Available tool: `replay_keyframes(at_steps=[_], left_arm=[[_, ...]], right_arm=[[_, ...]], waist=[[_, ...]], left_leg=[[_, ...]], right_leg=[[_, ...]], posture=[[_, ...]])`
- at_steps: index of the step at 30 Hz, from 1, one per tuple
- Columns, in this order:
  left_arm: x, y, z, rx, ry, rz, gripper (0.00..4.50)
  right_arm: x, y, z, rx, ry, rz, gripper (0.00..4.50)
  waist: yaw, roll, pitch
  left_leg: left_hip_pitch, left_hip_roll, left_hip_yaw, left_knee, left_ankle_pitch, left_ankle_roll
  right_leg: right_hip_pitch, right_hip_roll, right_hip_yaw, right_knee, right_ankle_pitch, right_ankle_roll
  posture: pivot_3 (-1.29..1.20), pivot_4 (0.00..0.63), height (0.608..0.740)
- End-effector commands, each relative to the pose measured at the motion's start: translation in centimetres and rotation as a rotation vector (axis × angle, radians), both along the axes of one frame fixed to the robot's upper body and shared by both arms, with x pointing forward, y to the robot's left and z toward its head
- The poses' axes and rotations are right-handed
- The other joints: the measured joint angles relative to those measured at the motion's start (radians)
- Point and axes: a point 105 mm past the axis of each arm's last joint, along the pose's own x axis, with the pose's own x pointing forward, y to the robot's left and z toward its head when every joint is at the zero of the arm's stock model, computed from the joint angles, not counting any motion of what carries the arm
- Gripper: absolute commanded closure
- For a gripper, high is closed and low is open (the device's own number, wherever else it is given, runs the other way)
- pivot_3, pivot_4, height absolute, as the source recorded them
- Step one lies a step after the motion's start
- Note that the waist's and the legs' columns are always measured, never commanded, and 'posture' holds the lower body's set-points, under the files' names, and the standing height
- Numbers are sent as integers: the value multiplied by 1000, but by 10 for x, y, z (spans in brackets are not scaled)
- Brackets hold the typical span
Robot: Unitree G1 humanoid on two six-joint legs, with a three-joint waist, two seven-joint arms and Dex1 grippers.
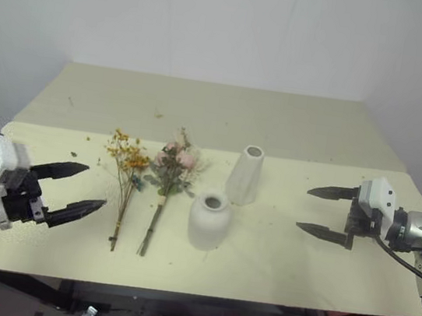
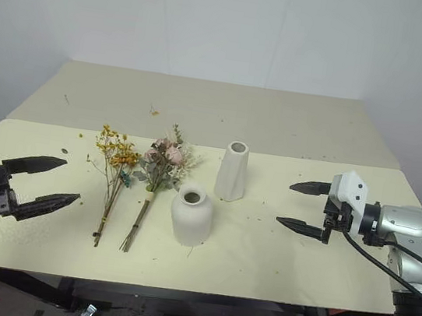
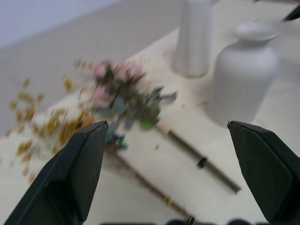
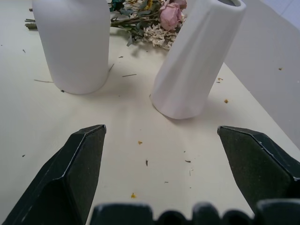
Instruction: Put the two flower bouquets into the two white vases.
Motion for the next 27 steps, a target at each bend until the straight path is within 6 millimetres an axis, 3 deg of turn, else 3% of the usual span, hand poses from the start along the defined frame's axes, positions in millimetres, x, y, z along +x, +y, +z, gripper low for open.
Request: replay_keyframes(at_steps=[1, 10, 17, 27], left_arm=[[11, 5, -7, 157, 95, 135, 37], [33, -8, -6, 146, 294, 249, 37], [62, -13, -8, 48, 561, 380, 37], [74, -22, -17, 110, 697, 398, 37]], right_arm=[[-2, 4, 13, -19, -77, 21, 0], [-3, 13, 19, -8, -112, 63, 0], [-1, 21, 27, 0, -139, 99, 0], [-2, 27, 26, 24, -149, 106, 0]], waist=[[1, 0, 0], [-1, 0, 0], [-2, -1, 0], [-7, -1, 1]], left_leg=[[0, 0, 0, 0, 0, 0], [0, 0, 0, 0, 0, 0], [0, -1, -2, 1, 0, 0], [-2, -1, -2, 0, 0, 0]], right_leg=[[0, 0, 0, 0, 0, 0], [0, 0, 0, 0, 0, 1], [1, 1, -1, 1, 1, 2], [-1, 0, -1, 2, 0, 3]], posture=[[0, 150, 740], [0, 150, 740], [0, 150, 740], [0, 150, 740]])
